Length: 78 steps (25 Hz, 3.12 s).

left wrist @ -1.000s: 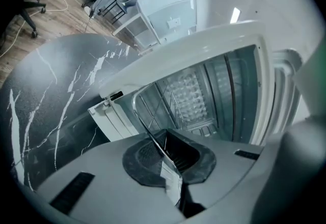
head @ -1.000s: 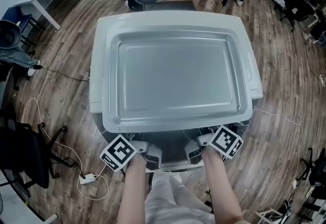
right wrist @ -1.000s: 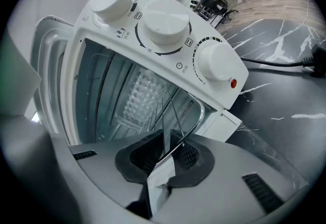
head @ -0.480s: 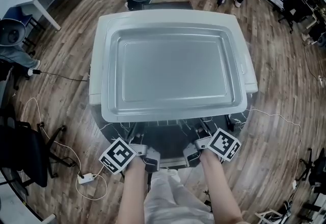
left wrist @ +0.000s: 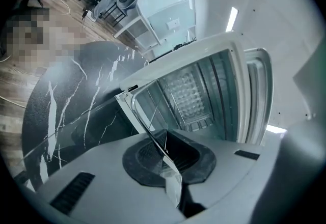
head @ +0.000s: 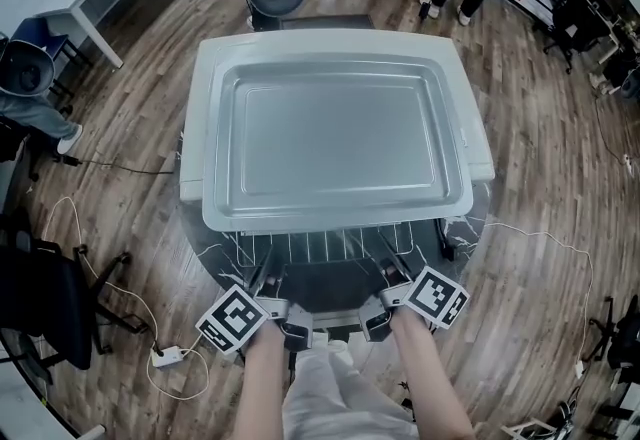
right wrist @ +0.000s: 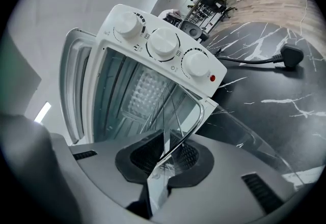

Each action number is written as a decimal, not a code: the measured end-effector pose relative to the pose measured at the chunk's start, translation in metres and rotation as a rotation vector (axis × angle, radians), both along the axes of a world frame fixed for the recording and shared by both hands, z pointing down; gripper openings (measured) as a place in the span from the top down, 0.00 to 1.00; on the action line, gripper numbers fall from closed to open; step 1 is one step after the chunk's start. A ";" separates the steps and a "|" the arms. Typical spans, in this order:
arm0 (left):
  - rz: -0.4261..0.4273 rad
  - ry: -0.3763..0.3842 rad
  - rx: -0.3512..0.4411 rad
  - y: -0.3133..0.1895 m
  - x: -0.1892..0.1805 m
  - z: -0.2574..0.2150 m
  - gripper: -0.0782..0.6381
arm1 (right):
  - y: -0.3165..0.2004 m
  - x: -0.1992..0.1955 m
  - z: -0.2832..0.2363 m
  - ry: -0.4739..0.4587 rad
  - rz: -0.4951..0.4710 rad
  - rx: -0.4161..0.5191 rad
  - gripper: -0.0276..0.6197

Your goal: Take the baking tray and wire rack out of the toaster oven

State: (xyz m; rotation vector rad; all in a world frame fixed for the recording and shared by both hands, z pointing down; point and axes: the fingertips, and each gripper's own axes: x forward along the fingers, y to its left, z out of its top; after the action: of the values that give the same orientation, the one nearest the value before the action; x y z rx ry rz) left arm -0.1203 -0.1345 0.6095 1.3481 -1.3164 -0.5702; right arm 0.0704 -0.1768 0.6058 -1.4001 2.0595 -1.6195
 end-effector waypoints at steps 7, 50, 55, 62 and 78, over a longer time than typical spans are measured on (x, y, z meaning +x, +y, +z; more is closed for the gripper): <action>-0.001 -0.002 -0.004 0.015 0.004 -0.004 0.88 | 0.013 0.004 -0.004 -0.003 -0.006 -0.002 0.91; 0.012 0.012 0.094 0.094 0.026 -0.034 0.88 | 0.082 0.021 -0.042 -0.079 -0.065 0.070 0.95; 0.010 0.025 0.110 0.105 0.030 -0.042 0.88 | 0.094 0.023 -0.044 -0.107 -0.073 0.067 0.95; 0.011 0.025 0.113 0.128 0.035 -0.063 0.88 | 0.115 0.027 -0.070 -0.116 -0.083 0.085 0.95; 0.034 0.031 0.145 0.175 0.052 -0.118 0.88 | 0.165 0.049 -0.114 -0.125 -0.067 0.104 0.95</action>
State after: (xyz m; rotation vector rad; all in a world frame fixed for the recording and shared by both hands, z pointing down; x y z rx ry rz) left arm -0.0682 0.0404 0.4910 1.4709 -1.2444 -0.6712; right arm 0.1196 -0.0116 0.4917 -1.1776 2.1067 -1.5569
